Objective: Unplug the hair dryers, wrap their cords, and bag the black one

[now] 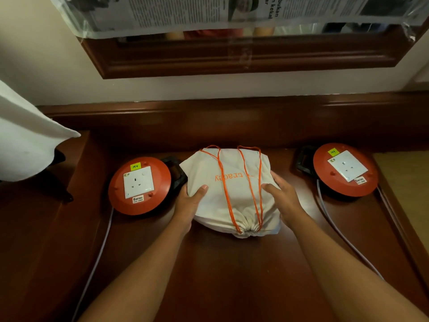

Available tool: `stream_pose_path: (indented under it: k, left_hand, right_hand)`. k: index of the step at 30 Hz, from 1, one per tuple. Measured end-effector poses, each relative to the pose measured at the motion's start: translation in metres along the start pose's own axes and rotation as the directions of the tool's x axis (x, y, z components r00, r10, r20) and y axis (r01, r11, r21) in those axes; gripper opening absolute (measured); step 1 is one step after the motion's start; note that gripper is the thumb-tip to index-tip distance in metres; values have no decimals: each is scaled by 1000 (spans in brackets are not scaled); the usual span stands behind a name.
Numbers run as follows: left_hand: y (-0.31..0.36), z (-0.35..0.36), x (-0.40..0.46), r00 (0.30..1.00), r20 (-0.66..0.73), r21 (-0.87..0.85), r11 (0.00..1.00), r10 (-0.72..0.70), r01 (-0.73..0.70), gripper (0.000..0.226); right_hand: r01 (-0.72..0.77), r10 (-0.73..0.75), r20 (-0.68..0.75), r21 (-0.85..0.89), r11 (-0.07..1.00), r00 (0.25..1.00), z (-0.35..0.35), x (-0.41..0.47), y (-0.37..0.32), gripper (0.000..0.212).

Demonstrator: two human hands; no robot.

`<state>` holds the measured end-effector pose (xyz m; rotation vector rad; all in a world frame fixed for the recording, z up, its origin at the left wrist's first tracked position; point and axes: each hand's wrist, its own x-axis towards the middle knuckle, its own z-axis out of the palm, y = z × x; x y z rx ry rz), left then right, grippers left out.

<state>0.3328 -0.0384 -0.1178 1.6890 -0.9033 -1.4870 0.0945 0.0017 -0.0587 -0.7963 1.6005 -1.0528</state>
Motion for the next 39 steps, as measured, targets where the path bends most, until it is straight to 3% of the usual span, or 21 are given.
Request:
stream_pose_path:
  k: [9,16,26,32,39]
  left_hand:
    - [8,10,25,1000,13,8,1000,-3,3,90]
    - [1,20,23,999,28,-14,1000,28,-28,66]
    - [10,19,20,999,7,127,991,36,-37,72]
    - [33,16,3,1000,-22,232,973,14,-9,70]
    - [74,12,-52,992,-11,242,963,124,-118,49]
  right_hand:
    - [-12,13,-48,12,1000,999,2,34,0,44]
    - [-12,9,-47,-58,998,999,-4,54,1,47]
    - [7,-16,-53,-152,988,998,-6,45,0,30]
    - [-37,21,-65,-257,966,998,-13,26,4,50]
    - [11,-24,-41,-299,954,999,-23,-12,-6,45]
